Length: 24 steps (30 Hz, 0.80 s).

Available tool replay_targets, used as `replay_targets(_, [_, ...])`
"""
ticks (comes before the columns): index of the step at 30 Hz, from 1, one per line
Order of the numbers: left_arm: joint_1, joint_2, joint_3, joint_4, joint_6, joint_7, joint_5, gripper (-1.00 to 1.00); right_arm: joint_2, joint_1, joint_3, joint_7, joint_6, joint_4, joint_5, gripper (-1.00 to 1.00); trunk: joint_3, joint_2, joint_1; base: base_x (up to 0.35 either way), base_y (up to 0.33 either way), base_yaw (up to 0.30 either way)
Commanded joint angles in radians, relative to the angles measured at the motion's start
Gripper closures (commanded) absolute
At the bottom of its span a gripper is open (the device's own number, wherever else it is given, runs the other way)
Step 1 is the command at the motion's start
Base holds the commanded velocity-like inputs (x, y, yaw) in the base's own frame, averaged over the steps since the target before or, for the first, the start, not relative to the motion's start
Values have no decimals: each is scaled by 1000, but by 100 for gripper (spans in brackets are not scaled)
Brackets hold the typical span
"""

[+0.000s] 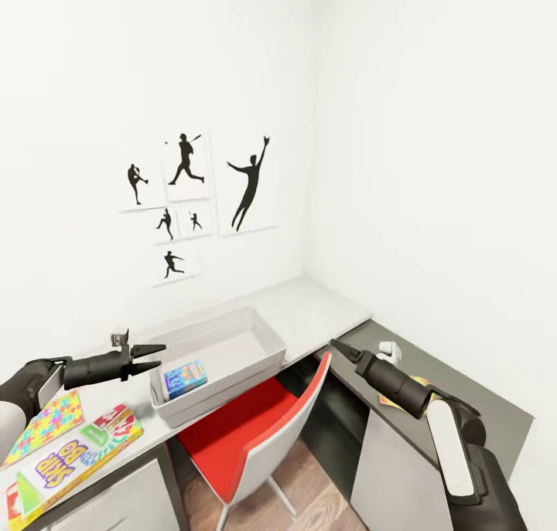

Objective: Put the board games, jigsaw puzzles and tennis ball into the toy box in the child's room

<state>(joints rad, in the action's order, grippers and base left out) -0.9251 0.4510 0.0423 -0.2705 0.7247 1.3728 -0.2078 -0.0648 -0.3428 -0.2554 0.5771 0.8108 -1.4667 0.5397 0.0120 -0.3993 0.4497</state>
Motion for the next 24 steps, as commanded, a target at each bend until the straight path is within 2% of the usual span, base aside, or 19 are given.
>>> replay_targets(1, [0, 0, 4, 0, 10, 4, 2, -100, -1, -1, -3, 3, 7, 0, 0, -100, 1, -1, 0, -28, 17, -224])
replay_targets(5, [0, 0, 6, -2, 11, 15, 0, -100, -1, -1, -3, 3, 7, 0, 0, -100, 5, -1, 0, -17, 10, -225])
replay_targets(14, [0, 1, 3, -20, 12, 94, 2, -100, -1, -1, -4, 3, 6, 0, 0, -100, 14, -1, 0, -3, 2, -228])
replay_targets(24, [0, 0, -4, -52, 22, 108, 7, -100, -1, -1, -4, 3, 6, 0, 0, -100, 25, -1, 0, 0, 0, -229])
